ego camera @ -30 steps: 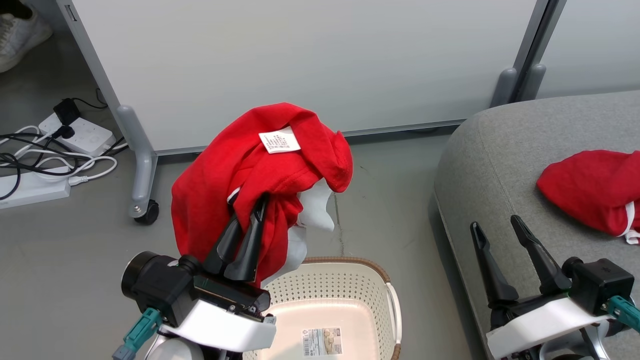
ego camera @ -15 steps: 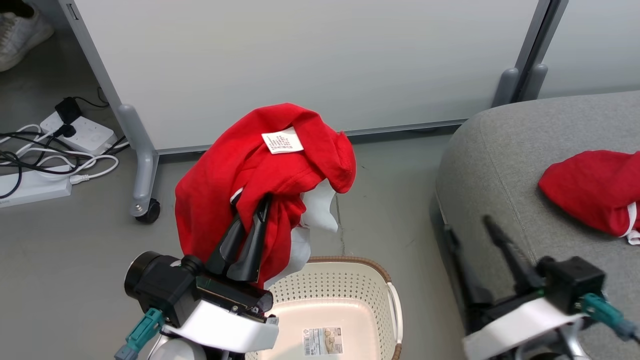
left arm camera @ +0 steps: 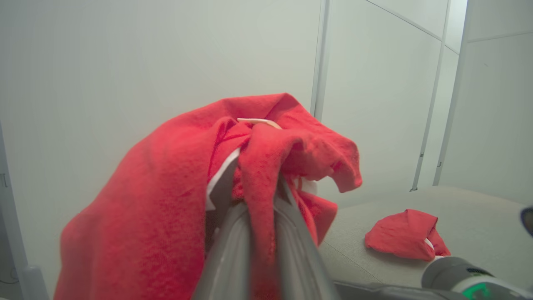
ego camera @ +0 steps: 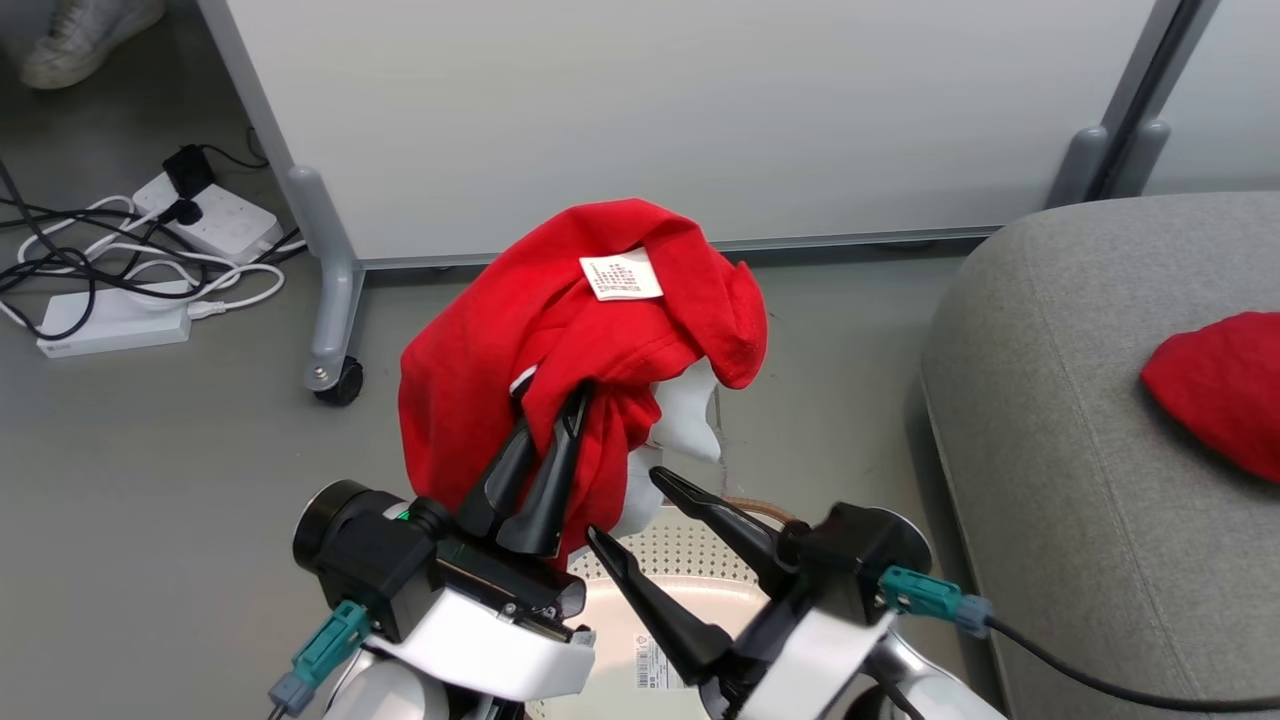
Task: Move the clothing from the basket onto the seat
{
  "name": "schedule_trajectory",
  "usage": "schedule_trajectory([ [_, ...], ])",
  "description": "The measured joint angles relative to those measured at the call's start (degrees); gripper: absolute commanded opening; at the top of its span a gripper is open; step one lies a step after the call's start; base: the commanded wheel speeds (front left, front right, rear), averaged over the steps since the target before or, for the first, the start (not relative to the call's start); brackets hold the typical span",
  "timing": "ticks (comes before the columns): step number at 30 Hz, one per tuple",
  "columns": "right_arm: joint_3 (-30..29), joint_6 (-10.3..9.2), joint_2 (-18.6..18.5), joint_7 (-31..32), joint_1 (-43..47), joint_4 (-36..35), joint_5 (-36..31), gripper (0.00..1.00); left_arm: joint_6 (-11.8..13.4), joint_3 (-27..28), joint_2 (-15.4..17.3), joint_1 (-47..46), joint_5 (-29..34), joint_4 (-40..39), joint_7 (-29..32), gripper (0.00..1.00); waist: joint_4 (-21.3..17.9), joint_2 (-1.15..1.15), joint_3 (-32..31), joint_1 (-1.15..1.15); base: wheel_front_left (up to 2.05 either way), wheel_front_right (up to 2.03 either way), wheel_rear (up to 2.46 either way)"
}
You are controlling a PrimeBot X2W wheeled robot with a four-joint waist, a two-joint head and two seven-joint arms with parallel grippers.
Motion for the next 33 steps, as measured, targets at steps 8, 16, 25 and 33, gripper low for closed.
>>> schedule_trajectory([
  [8, 6.46, -0.01, 0.68, -3.35, -8.06, 7.53, 3.94, 1.00, -0.62, -1.30, -0.46, -0.86, 0.00, 1.22, -0.18, 0.00, 1.12, 0.00, 0.37, 0.00, 0.00, 0.00, 0.00],
  [16, 10.89, -0.01, 1.68, -7.35, -14.14, 14.41, 7.39, 0.00, -0.77, -1.67, -0.48, -1.33, -0.11, 1.70, -0.33, 0.00, 1.47, 0.00, 0.00, 0.00, 0.00, 0.00, 0.00],
  [25, 10.58, 0.00, 0.99, -10.26, -16.20, 16.93, 8.77, 0.00, -0.74, -1.22, -0.58, -1.32, -0.44, 0.45, -1.76, 1.00, 0.83, 0.00, 0.04, 0.00, 0.00, 0.00, 0.00],
  [33, 5.04, 0.00, -0.73, -11.23, -16.60, 18.30, 7.73, 0.00, -1.78, -1.42, 0.12, -1.33, 1.46, -2.13, -2.60, 1.00, 0.27, 0.00, -0.28, 0.00, 0.00, 0.00, 0.00],
])
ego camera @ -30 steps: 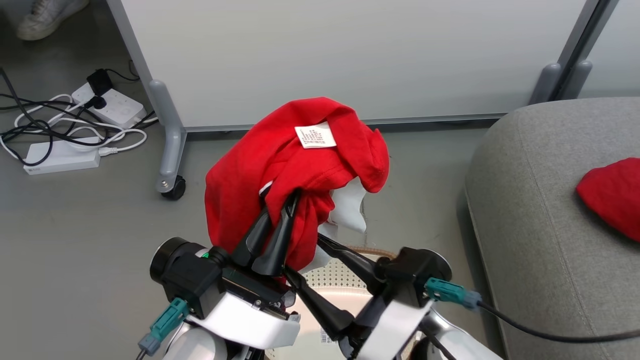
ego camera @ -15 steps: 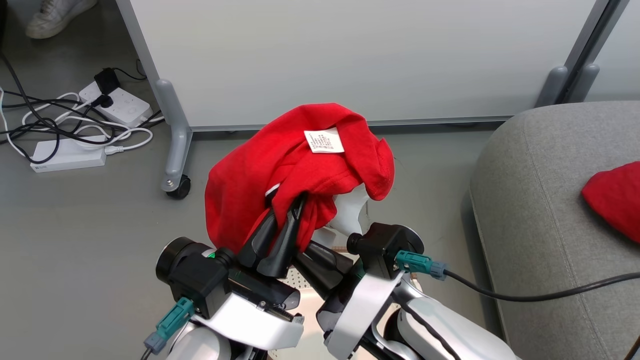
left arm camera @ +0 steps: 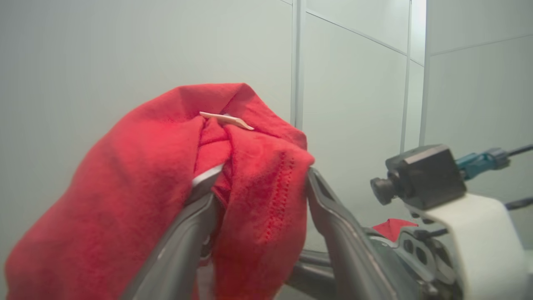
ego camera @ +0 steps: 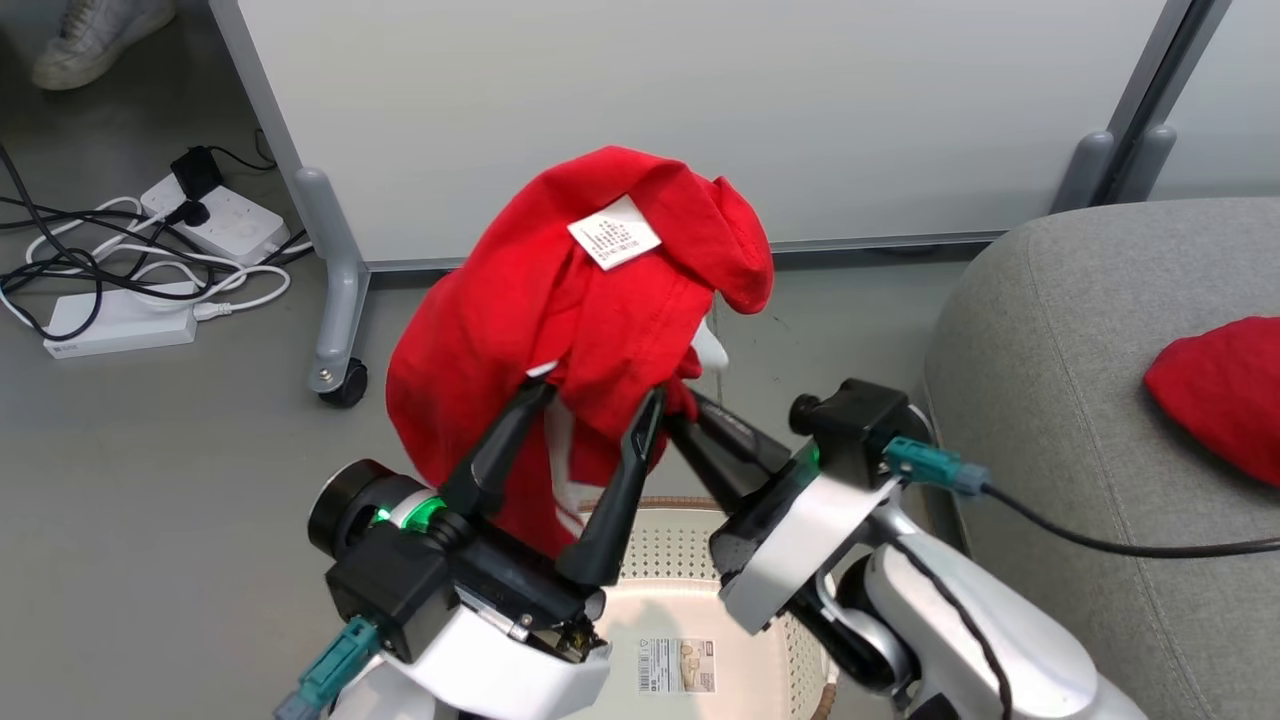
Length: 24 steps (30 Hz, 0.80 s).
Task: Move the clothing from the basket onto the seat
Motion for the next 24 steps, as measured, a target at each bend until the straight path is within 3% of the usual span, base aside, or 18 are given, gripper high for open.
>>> schedule_trajectory([
  [10, -7.16, 0.00, -1.67, 0.46, 1.86, -0.14, -1.31, 0.00, -3.08, -5.36, 4.55, 2.16, -0.04, 2.44, 10.20, 1.00, -0.98, 0.00, -0.12, 0.00, 0.00, 0.00, 0.00],
  [24, -16.96, -0.01, -2.80, 3.64, 7.79, -1.81, -3.46, 0.00, -4.58, -9.00, 7.25, 3.18, 1.29, 3.31, 11.71, 1.00, -7.05, 0.00, 1.41, 0.00, 0.00, 0.00, 0.00],
])
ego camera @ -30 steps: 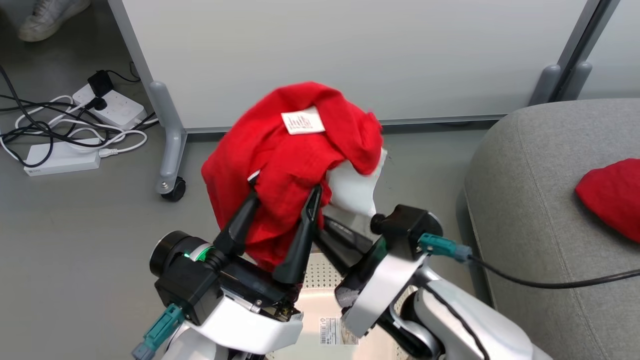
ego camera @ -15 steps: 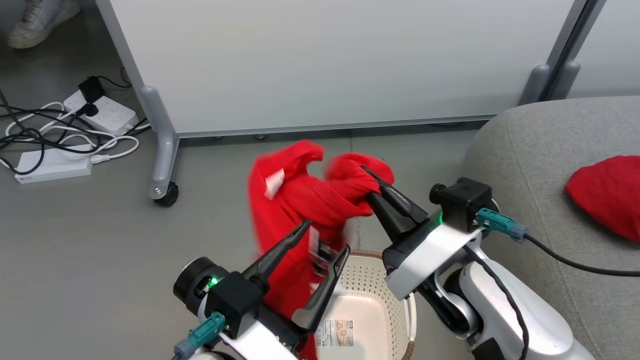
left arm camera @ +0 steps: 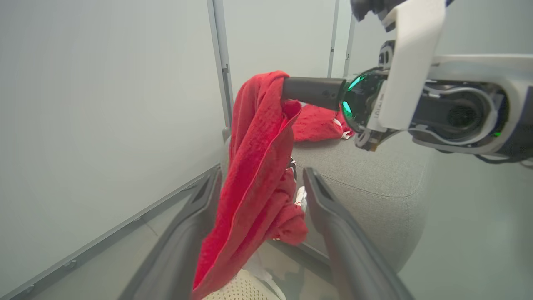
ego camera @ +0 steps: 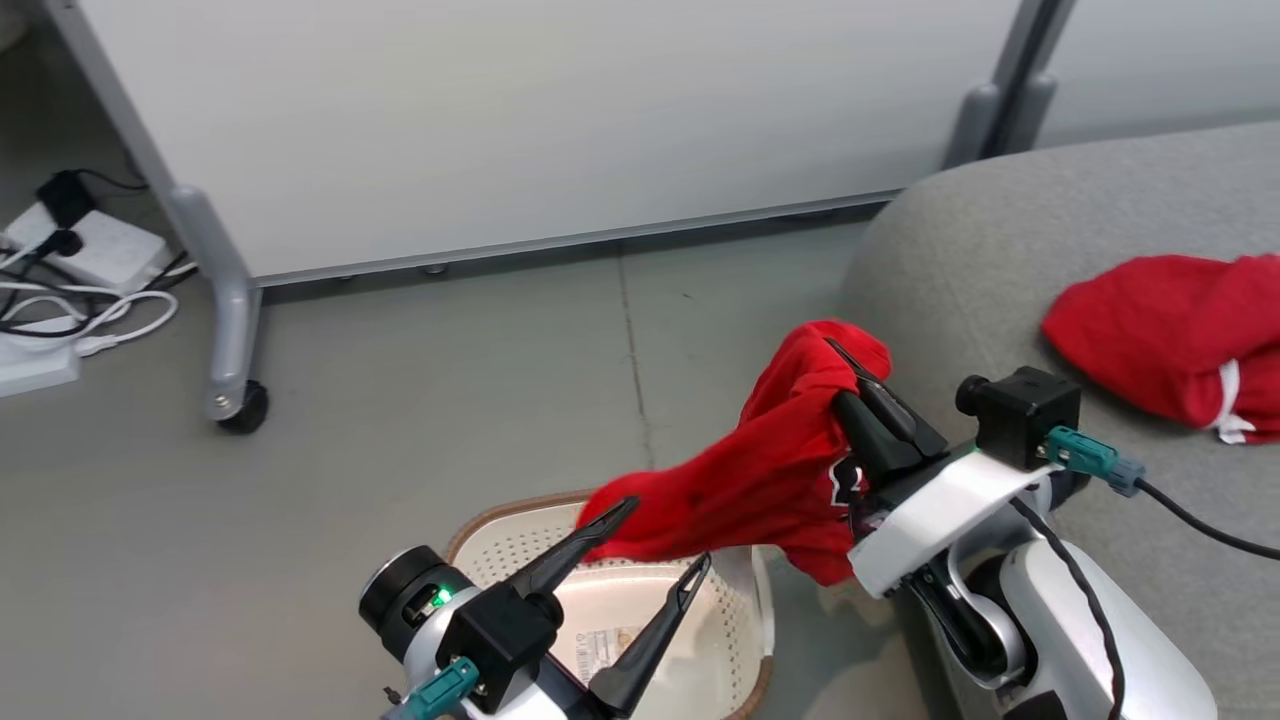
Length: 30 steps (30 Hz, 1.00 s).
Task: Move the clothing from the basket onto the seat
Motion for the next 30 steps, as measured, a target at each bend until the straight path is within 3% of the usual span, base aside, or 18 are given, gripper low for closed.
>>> schedule_trajectory([
  [12, -6.16, 0.00, 0.67, 1.38, 3.03, -0.81, -0.66, 0.00, -0.32, -0.27, 2.21, -0.34, 0.23, -1.68, 1.33, 1.00, -10.32, 0.00, 2.46, 0.00, 0.00, 0.00, 0.00],
  [30, -9.39, 0.00, 2.18, 0.32, 3.68, 0.03, 0.18, 0.00, -0.42, -0.98, 4.55, -1.57, 0.13, -4.32, 3.96, 1.00, -24.86, 0.00, 7.25, 0.00, 0.00, 0.00, 0.00],
])
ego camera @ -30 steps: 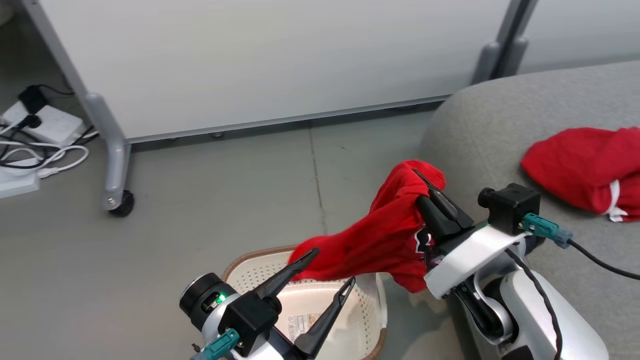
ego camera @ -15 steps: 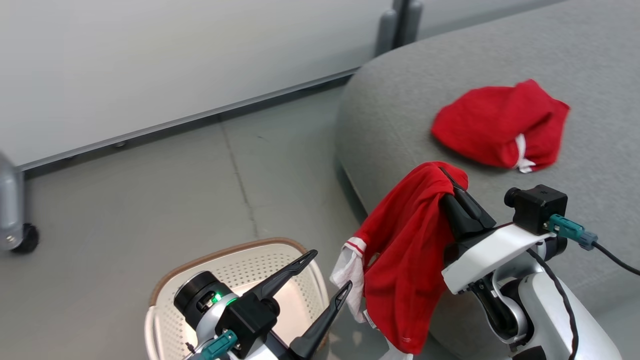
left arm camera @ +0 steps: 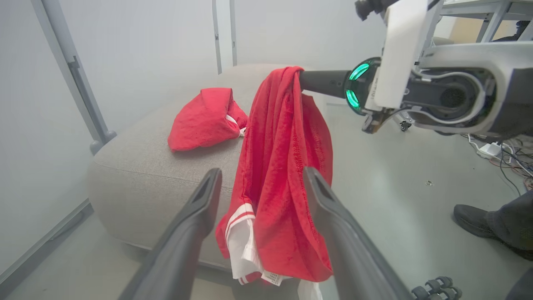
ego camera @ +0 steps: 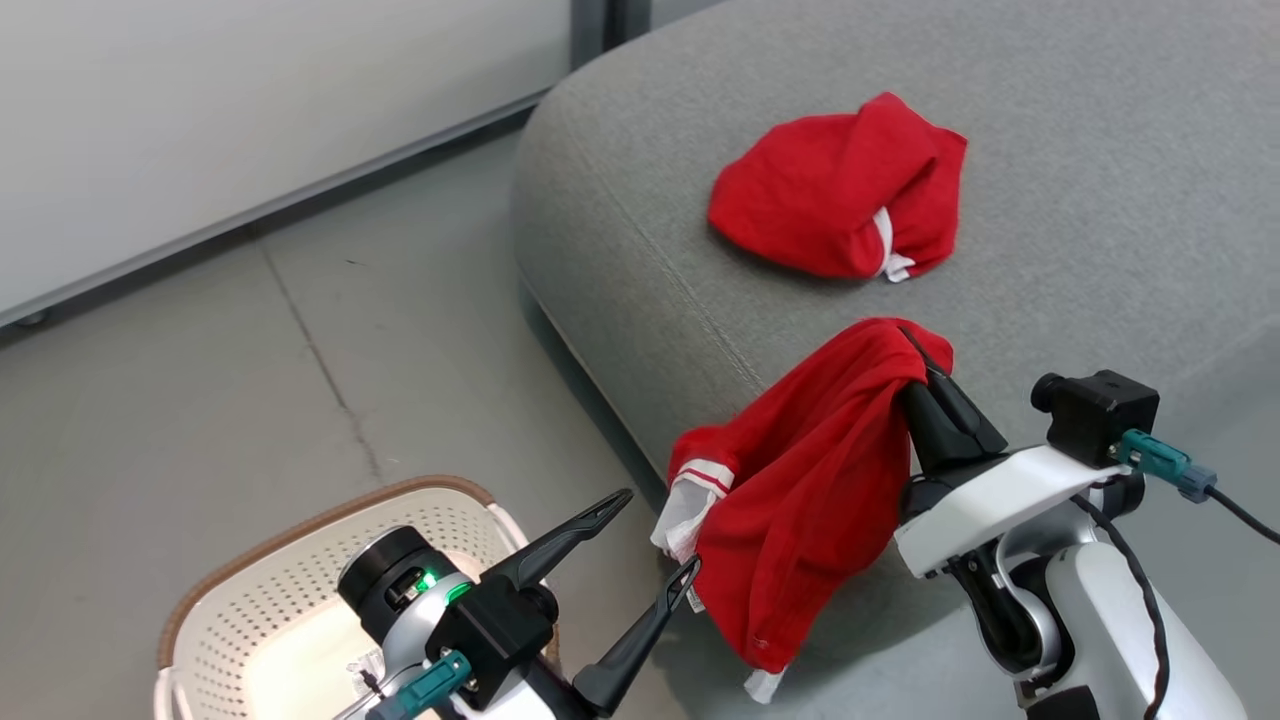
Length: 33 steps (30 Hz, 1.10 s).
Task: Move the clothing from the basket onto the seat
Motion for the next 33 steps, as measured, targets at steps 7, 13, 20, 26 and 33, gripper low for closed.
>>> schedule_trajectory([
  [7, -1.08, 0.00, 0.70, -1.62, -2.17, 0.69, 1.78, 0.00, -0.08, -0.01, 0.64, -1.49, -0.01, -1.08, 0.94, 1.00, -2.09, 0.00, 3.01, 0.00, 0.00, 0.00, 0.00],
  [13, -3.24, 0.00, 0.48, -4.31, -9.79, 1.60, 3.35, 0.00, -0.13, 0.58, 0.87, -3.44, -0.03, -1.76, 1.57, 1.00, -2.42, 0.00, 5.40, 0.00, 0.00, 0.00, 0.00],
  [20, -7.80, 0.00, -3.75, -8.55, -25.42, 3.54, 3.16, 0.00, 0.47, 2.32, 1.78, -7.19, 0.75, -3.43, 2.03, 1.00, -1.63, 0.00, 9.02, 0.00, 0.00, 0.00, 0.00],
  [26, -13.66, 0.01, -8.51, -9.98, -39.41, 6.58, 2.67, 0.00, -0.05, 2.80, 2.22, -12.61, 2.38, -4.90, 2.68, 1.00, 0.34, 0.00, 13.77, 0.00, 0.00, 0.00, 0.00],
  [33, -18.61, 0.00, -15.25, -10.31, -52.97, 12.06, 1.77, 0.00, -0.78, 2.82, 2.55, -17.27, 3.82, -5.75, 3.12, 1.00, 3.24, 0.00, 19.13, 0.00, 0.00, 0.00, 0.00],
])
